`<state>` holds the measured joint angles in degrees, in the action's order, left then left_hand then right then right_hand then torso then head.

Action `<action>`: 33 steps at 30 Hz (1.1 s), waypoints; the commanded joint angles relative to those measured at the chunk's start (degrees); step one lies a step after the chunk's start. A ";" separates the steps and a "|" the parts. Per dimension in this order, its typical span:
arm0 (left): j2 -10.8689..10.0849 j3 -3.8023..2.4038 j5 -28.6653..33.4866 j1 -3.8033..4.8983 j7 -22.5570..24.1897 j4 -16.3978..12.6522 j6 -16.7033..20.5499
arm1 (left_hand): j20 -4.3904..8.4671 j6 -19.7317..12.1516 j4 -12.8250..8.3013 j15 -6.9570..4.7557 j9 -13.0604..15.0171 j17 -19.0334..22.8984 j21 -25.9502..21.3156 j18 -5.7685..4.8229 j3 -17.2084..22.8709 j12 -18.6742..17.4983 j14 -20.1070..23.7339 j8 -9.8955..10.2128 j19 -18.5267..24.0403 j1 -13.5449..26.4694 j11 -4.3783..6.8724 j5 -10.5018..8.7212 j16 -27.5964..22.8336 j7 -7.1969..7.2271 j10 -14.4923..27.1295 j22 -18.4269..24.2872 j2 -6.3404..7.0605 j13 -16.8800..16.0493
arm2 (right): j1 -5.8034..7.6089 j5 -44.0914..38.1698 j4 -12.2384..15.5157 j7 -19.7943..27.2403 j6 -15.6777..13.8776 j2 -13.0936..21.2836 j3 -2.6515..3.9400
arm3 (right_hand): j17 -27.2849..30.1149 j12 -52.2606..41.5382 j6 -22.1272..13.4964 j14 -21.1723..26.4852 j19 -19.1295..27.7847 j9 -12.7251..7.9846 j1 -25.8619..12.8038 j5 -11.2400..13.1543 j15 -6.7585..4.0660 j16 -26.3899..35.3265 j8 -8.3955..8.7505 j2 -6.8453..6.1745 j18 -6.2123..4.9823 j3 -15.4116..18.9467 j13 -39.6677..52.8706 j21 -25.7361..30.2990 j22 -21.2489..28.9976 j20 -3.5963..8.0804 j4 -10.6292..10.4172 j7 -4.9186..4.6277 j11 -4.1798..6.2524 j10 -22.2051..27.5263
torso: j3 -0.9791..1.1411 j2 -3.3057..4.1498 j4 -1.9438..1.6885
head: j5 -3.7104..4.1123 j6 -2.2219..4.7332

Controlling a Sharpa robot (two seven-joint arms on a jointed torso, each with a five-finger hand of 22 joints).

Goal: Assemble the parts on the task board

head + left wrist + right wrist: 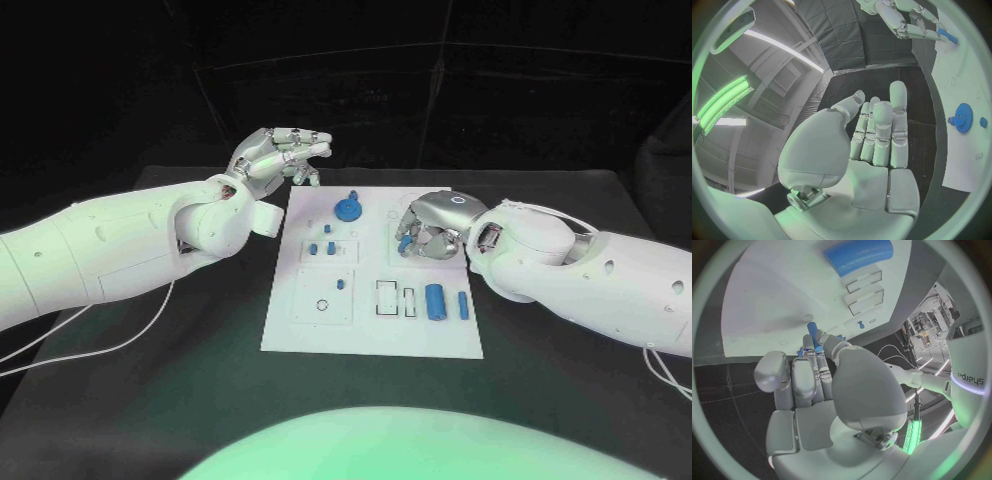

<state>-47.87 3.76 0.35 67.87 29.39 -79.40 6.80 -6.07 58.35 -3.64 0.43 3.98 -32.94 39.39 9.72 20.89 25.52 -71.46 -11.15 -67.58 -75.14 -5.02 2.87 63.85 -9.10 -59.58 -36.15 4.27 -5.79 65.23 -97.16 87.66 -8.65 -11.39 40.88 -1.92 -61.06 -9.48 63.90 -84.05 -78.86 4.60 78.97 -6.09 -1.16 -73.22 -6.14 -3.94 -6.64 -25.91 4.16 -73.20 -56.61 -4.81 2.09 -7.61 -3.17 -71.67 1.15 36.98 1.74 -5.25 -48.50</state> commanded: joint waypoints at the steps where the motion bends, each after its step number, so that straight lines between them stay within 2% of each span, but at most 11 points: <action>1: -0.05 -0.05 0.16 0.10 0.16 0.08 -0.63 | -0.12 -0.33 0.06 -0.05 -0.04 0.10 -0.31 0.73 -0.44 0.15 0.44 -0.36 0.12 -0.33 0.05 0.03 -0.31 0.09 0.49 0.06 -0.10 -0.06 | 0.16 3.02 1.98 0.88 -4.56 1.14 0.06 | 0.18 0.34 0.28 -1.55 -0.08 0.08 0.21 0.14 -0.32 -0.06 -0.13 0.34 0.58 -0.47 0.05 -0.18 0.10 0.15 0.09 -0.08 -0.07 -0.35 | -0.04 -0.08 0.06 | -0.11 0.00; 7: 0.03 -0.05 0.16 0.10 0.13 0.25 -0.58 | -0.13 -0.34 0.06 -0.04 -0.04 0.14 -0.36 0.73 -0.52 0.21 0.48 -0.38 0.12 -0.34 0.04 0.03 -0.31 0.08 0.54 0.09 -0.11 -0.07 | 0.21 4.65 7.05 0.87 -5.39 3.00 0.12 | 0.22 0.52 0.23 -1.51 -0.05 0.04 0.20 0.19 -0.30 -0.06 -0.03 0.12 0.59 -0.55 0.03 -0.19 0.09 0.16 0.22 -0.13 -0.11 -0.36 | -0.07 -0.02 0.04 | -0.30 0.04; 12: 0.27 -0.05 0.16 0.10 0.12 0.49 -0.59 | -0.14 -0.36 0.08 -0.03 -0.04 0.12 -0.38 0.73 -0.60 0.25 0.48 -0.39 0.12 -0.30 0.03 0.03 -0.29 0.07 0.57 0.10 -0.09 -0.07 | 0.21 5.46 9.14 1.76 -5.57 1.50 0.11 | 0.11 0.69 0.14 -1.52 -0.06 -0.01 0.24 0.14 -0.28 -0.15 0.08 -0.04 0.60 -0.66 0.02 -0.24 0.02 0.17 0.35 -0.18 -0.15 -0.37 | 0.03 -0.01 0.17 | -0.46 0.11; 17: 0.67 -0.05 0.16 0.10 0.18 0.83 -0.73 | -0.14 -0.36 0.08 -0.03 -0.04 0.12 -0.38 0.73 -0.60 0.25 0.48 -0.39 0.12 -0.30 0.03 0.03 -0.29 0.07 0.57 0.10 -0.09 -0.07 | -0.17 4.57 8.04 2.97 -4.14 -2.82 0.05 | 0.19 0.86 0.06 -1.50 0.00 -0.06 0.23 0.04 -0.26 -0.14 0.18 -0.12 0.59 -0.76 0.00 -0.20 0.13 0.16 0.43 -0.24 -0.20 -0.32 | -0.10 0.00 -0.03 | -0.59 0.02; 20: 0.96 -0.05 0.16 0.10 0.19 1.09 -0.73 | -0.14 -0.36 0.08 -0.03 -0.04 0.12 -0.38 0.73 -0.60 0.25 0.48 -0.39 0.12 -0.30 0.03 0.03 -0.29 0.07 0.57 0.10 -0.09 -0.07 | -1.34 3.39 6.95 3.69 -3.06 -5.32 -0.01 | 0.23 0.92 0.03 -1.49 0.03 -0.07 0.22 0.01 -0.25 -0.12 0.22 -0.14 0.58 -0.79 -0.01 -0.18 0.18 0.16 0.44 -0.27 -0.22 -0.29 | -0.10 0.01 0.00 | -1.21 -0.19; 26: 1.46 -0.05 0.16 0.11 0.16 1.34 -0.80 | -0.15 -0.36 0.09 -0.02 -0.04 0.22 -0.41 0.73 -0.66 0.28 0.53 -0.40 0.12 -0.29 0.03 0.03 -0.33 0.07 0.59 0.12 -0.08 -0.07 | -3.48 1.74 4.97 4.69 -0.82 -9.07 -0.17 | 0.33 1.13 -0.06 -1.45 0.09 -0.12 0.18 -0.12 -0.20 -0.09 0.34 -0.16 0.57 -0.90 -0.04 -0.14 0.27 0.14 0.48 -0.34 -0.30 -0.21 | -0.05 0.06 0.03 | -1.89 -0.48; 33: 1.82 -0.05 0.16 0.11 0.15 1.46 -0.87 | -0.15 -0.36 0.09 -0.02 -0.04 0.22 -0.41 0.73 -0.66 0.28 0.53 -0.40 0.12 -0.29 0.03 0.03 -0.33 0.07 0.59 0.12 -0.08 -0.07 | -4.60 0.08 2.81 5.01 1.74 -11.77 -0.99 | 0.38 1.26 -0.14 -1.44 0.12 -0.16 0.15 -0.18 -0.17 -0.08 0.42 -0.18 0.57 -0.96 -0.05 -0.14 0.28 0.12 0.50 -0.39 -0.34 -0.15 | -0.07 0.03 0.02 | -2.58 -0.88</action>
<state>-46.13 3.76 0.36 67.87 29.28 -77.95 6.66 -6.07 58.35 -3.64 0.43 3.98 -32.78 39.09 9.72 20.57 25.51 -71.46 -11.37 -67.58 -75.14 -4.81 2.87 63.85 -9.09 -59.37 -36.11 4.27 -5.77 60.57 -95.11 90.73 -4.73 -12.21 29.29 -2.95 -60.75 -8.57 63.70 -84.04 -78.86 4.44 79.12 -5.96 -1.15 -73.22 -5.75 -3.98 -6.65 -26.42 4.14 -73.20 -56.37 -4.82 2.62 -7.48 -3.18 -71.66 1.07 37.03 1.74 -7.62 -49.27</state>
